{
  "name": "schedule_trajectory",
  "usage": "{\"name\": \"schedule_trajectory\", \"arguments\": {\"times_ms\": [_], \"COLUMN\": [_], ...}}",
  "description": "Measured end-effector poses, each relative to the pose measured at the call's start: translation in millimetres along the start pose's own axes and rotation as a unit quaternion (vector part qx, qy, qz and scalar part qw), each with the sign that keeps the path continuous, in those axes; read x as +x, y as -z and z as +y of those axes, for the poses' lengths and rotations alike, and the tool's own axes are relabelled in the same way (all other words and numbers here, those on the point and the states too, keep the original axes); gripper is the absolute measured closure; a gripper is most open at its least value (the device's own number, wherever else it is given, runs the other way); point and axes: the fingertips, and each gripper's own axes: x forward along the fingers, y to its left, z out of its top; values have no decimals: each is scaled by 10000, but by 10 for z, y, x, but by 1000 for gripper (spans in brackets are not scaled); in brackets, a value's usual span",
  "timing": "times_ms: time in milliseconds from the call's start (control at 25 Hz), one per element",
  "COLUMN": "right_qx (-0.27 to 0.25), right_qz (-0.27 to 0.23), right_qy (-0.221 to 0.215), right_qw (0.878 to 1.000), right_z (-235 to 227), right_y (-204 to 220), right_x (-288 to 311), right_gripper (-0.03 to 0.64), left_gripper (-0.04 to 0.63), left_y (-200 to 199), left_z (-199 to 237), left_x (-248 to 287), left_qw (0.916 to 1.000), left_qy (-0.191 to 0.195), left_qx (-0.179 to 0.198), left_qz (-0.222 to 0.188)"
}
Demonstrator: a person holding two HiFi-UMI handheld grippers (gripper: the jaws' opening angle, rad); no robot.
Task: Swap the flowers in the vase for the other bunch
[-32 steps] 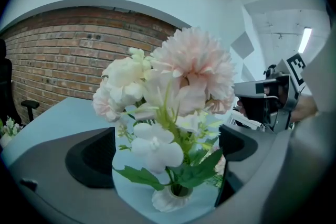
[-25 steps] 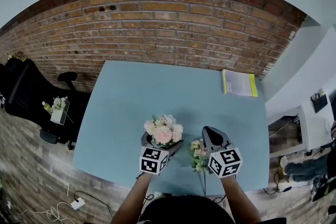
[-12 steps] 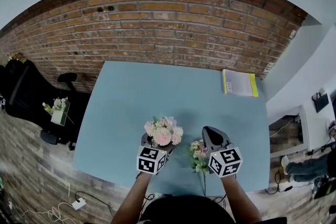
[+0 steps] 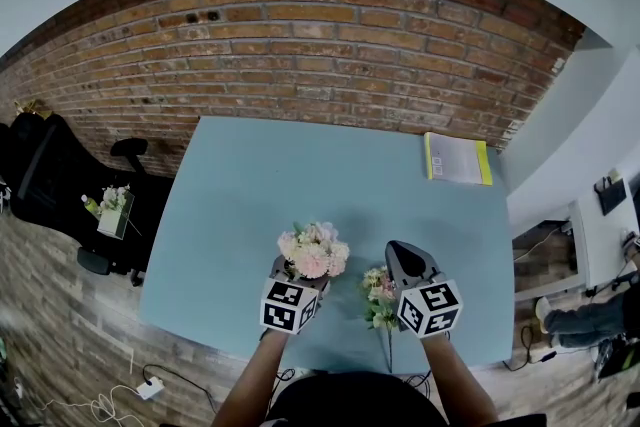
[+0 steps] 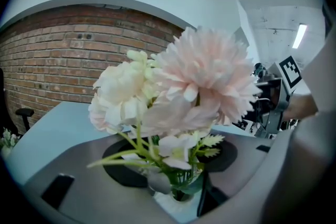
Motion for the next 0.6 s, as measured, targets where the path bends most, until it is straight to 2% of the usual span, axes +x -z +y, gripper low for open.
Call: {"name": "schedule_trajectory", "arguments": {"times_ms": [600], "right_qx": [-13], "right_qz": [26], "right_qy": [36], "right_qw": [10000], "right_z": [-1], "right_y": [7], "right_x": [-15], "right_gripper": [611], "left_gripper": [411], "left_y": [-8], "left_z": [-33], "left_x": [-17], "left_qw": [9999], "left_qy": [-1], "left_qx": [110], "left_qz": [-19]}}
